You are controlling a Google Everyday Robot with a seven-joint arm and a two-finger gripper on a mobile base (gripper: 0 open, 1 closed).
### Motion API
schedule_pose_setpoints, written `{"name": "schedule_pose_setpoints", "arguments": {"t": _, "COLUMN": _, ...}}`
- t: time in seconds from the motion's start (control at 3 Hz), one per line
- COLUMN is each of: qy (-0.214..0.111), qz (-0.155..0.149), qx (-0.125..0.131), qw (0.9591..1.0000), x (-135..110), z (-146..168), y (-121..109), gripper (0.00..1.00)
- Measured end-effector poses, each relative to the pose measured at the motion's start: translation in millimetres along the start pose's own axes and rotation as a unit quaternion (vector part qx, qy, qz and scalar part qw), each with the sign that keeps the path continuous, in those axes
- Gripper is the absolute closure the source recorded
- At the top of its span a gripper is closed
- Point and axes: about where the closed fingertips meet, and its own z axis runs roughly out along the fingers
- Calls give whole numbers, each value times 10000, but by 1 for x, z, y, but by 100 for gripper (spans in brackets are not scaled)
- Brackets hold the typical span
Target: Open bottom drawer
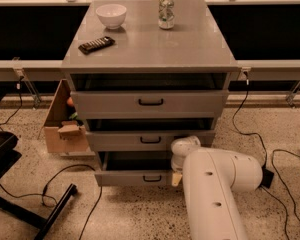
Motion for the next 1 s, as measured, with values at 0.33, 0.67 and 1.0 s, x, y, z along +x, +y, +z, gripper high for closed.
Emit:
{"name": "schedule_pose_setpoints", "arguments": {"t": 0.33, "qy": 0, "qz": 0, "qx": 0, "qw": 10000, "x": 0, "z": 0, "y": 0, "gripper": 0}}
{"name": "schedule_pose_setpoints", "arguments": {"t": 0.67, "qy": 0, "qz": -1, "qx": -1, "qw": 10000, "x": 0, "z": 0, "y": 0, "gripper": 0}}
{"name": "schedule_pose_setpoints", "arguments": {"t": 1.0, "qy": -7, "qz": -70, "qx": -48, "qw": 10000, "x": -2, "z": 6, "y": 7, "gripper": 0}}
